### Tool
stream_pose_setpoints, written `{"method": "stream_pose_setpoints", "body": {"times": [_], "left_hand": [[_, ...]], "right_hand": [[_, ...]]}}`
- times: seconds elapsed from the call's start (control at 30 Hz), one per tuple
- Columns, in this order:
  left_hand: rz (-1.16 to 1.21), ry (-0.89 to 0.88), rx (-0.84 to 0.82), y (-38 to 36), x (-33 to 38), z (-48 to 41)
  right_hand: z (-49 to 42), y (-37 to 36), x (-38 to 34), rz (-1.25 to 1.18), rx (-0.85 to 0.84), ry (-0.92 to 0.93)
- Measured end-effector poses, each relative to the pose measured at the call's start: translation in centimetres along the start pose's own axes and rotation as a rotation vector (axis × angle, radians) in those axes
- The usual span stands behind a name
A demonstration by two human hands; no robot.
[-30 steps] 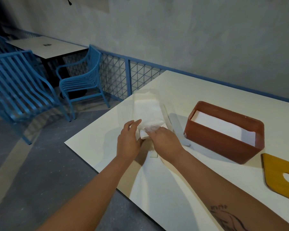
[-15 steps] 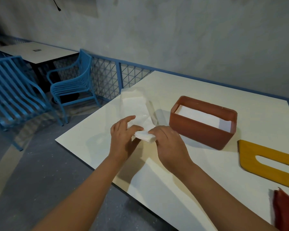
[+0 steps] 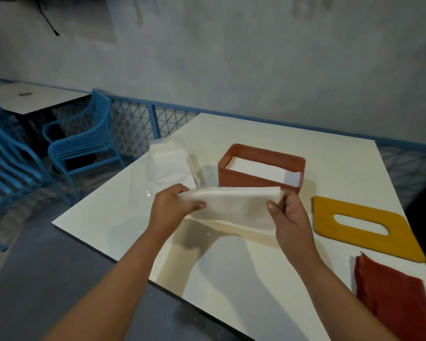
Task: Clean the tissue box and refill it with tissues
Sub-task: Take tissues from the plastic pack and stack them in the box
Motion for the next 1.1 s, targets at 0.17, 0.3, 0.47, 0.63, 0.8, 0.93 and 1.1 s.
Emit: {"method": "stream_pose_setpoints", "body": {"times": [0.17,0.3,0.47,0.63,0.8,0.93,1.1], "left_hand": [[0.379,0.081,-0.173,-1.8,0.3,-0.1],[0.445,0.119,-0.311,-4.0,0.4,-0.7],[0.393,0.139,-0.433,-5.4,-0.2,-2.0],[0.388,0.113,-0.540,-6.0,-0.8,-2.8],[0.375,0.097,-0.572,-6.5,-1.4,-2.9],[0.363,0.051,-0.519,-6.6,-0.7,-2.8],[0.330,0.012,-0.513,-6.4,-0.6,-3.2]], "right_hand": [[0.4,1.1,1.4,-0.127,0.118,-0.188],[0.8,1.7,2.2,-0.161,0.207,-0.284],[1.1,1.9,2.3,-0.260,0.301,-0.348],[1.4,1.7,2.9,-0.125,0.298,-0.356],[1.5,1.4,3.5,-0.010,0.352,-0.383],[1.1,1.3,2.8,0.102,0.383,-0.348],[1.0,1.3,2.6,0.152,0.400,-0.349]]}}
Point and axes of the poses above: each hand's wrist, its own z-axis away from the middle knuckle, its own y-axis out of the back of the hand, x = y × z, the point moved 2 cm from there along -z, towards the middle knuckle, and after that the axes turned 8 degrees about y, right-handed, at the moved point
